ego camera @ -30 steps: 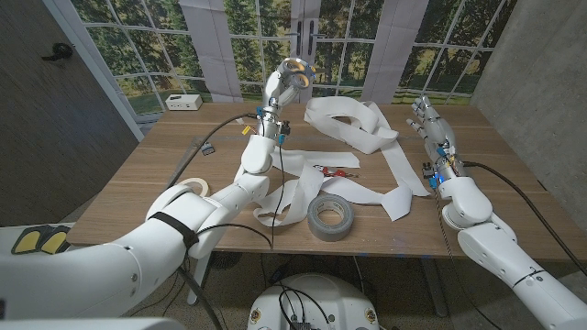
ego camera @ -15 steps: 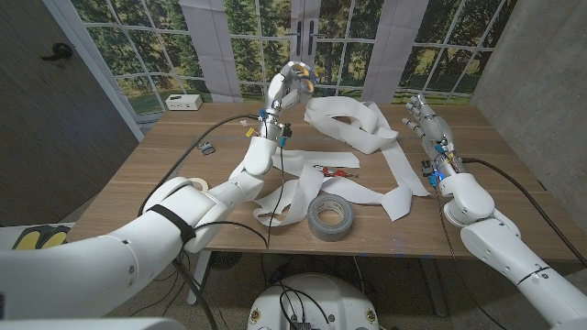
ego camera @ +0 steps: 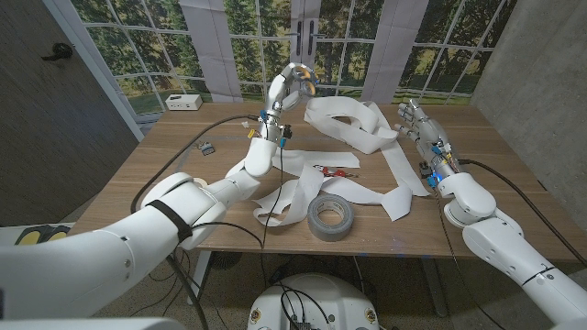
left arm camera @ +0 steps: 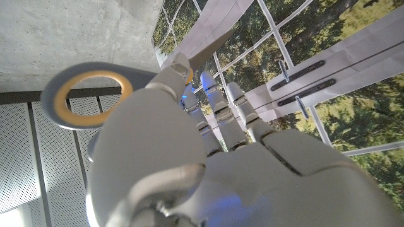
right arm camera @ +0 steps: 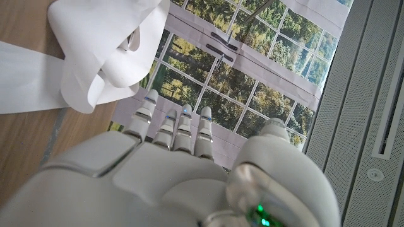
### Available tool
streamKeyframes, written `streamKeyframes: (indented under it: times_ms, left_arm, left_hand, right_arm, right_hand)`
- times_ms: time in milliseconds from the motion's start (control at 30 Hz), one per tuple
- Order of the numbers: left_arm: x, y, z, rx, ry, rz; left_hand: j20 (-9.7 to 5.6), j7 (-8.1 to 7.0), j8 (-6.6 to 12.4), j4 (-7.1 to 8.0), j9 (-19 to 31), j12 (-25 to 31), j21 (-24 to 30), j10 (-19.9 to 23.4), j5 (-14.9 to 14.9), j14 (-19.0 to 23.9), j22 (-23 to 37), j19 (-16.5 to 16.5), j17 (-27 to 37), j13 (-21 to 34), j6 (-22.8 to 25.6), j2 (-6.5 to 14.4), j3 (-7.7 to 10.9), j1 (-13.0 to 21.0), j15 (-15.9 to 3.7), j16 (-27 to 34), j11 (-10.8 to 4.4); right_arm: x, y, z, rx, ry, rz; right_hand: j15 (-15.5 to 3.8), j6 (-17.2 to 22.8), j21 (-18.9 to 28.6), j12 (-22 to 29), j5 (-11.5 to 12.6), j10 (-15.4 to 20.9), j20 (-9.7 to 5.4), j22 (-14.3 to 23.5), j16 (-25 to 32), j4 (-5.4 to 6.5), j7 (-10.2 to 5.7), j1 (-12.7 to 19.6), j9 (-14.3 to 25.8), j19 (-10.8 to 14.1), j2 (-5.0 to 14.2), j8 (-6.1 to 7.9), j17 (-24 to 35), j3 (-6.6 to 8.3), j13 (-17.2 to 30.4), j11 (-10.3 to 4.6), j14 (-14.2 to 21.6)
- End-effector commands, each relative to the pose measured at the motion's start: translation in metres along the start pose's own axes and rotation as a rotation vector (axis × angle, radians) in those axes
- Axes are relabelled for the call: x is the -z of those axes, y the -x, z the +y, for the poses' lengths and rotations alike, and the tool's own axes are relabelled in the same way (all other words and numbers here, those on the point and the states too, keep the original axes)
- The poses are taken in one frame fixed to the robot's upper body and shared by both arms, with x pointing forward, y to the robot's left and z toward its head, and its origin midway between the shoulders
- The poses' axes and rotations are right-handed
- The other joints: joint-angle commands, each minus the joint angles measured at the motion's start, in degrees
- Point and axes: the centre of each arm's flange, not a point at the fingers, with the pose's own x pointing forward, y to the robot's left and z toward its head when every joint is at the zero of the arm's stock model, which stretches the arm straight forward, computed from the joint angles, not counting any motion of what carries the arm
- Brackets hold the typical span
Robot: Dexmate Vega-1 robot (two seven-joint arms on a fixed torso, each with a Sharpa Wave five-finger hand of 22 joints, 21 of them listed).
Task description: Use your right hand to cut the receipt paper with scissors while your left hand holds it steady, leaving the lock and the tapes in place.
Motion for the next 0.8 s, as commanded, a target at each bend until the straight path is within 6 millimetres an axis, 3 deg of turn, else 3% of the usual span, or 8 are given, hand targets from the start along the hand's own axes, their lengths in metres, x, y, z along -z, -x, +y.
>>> streamKeyframes:
  times_ms: [33,100,233,400,700,800]
  left_arm:
    - [0.004,-0.002,0.001,0.016,-0.013,0.020]
    - [0.004,-0.002,0.001,0.019,-0.020,0.021]
    - [0.006,-0.002,0.000,0.021,-0.016,0.030]
    - [0.007,-0.002,0.000,0.038,-0.025,0.035]
    - [0.009,-0.005,0.003,0.073,-0.067,0.040]
    - [0.009,-0.007,0.005,0.078,-0.078,0.036]
  left_hand:
    - [-5.13,0.12,0.32,1.53,-0.1,4.6,-0.5,2.0,0.5,0.7,0.1,0.4,0.2,2.7,0.4,1.5,1.14,0.1,-8.04,0.1,1.35]
    - [-5.13,0.10,0.32,1.53,-0.2,4.7,-0.6,2.0,0.5,0.8,0.1,0.4,0.2,2.7,0.4,1.5,1.16,0.2,-8.04,0.1,1.43]
    - [-5.09,0.17,0.37,1.56,-0.3,4.8,-0.7,1.9,0.5,0.8,0.2,0.5,0.2,2.7,0.5,1.4,1.16,0.2,-7.97,0.1,1.42]
    - [-5.06,0.28,0.38,1.67,-0.5,4.9,-1.0,1.8,0.5,0.8,0.2,0.6,0.2,2.7,0.5,1.5,1.19,0.1,-7.87,0.1,1.41]
    - [-4.93,0.33,0.36,1.73,-0.8,5.1,-1.3,1.7,0.5,0.6,0.2,0.7,0.2,2.8,0.3,1.5,1.29,0.1,-7.87,0.0,1.38]
    - [-4.91,0.34,0.38,1.73,-0.9,5.1,-1.5,1.6,0.5,0.6,0.2,0.7,0.2,2.7,0.3,1.5,1.29,0.1,-7.91,0.1,1.52]
  right_arm:
    - [-0.001,0.001,0.009,-0.070,-0.201,0.136]
    - [-0.002,0.000,0.010,-0.090,-0.224,0.158]
    - [-0.002,-0.001,0.012,-0.127,-0.249,0.184]
    - [0.000,-0.001,0.014,-0.141,-0.295,0.205]
    - [0.000,-0.001,0.019,-0.172,-0.367,0.221]
    - [0.000,-0.001,0.022,-0.187,-0.416,0.227]
  right_hand:
    - [0.51,5.1,-0.2,-0.1,-0.1,0.2,0.30,0.1,0.0,-1.15,0.19,1.1,0.2,-1.1,-0.27,1.31,0.2,0.61,0.0,0.40,0.2]
    - [0.62,5.4,-0.2,0.0,-0.1,0.4,0.26,0.1,0.0,-1.28,0.58,1.2,0.2,-1.1,-0.23,1.29,0.2,0.72,0.0,0.56,0.3]
    - [1.49,5.1,1.7,0.9,-0.2,3.7,-0.03,0.5,1.4,-2.04,1.03,1.9,0.2,3.5,-0.13,0.10,0.3,1.40,-0.1,0.65,4.2]
    - [2.56,6.8,2.0,0.8,-0.2,4.1,0.23,0.5,1.3,-2.69,2.29,2.6,0.2,4.9,-0.26,0.28,0.2,1.81,-0.2,0.90,4.3]
    - [3.19,7.4,1.5,0.3,-0.2,3.6,0.44,0.3,0.5,-3.21,3.54,3.2,0.2,4.3,-0.42,0.07,0.1,2.12,-0.2,1.10,2.9]
    - [2.88,8.1,0.5,-0.3,-0.1,2.5,0.46,0.2,-0.2,-3.72,4.16,3.9,0.2,2.5,-0.41,-0.11,0.0,2.53,-0.3,1.20,1.5]
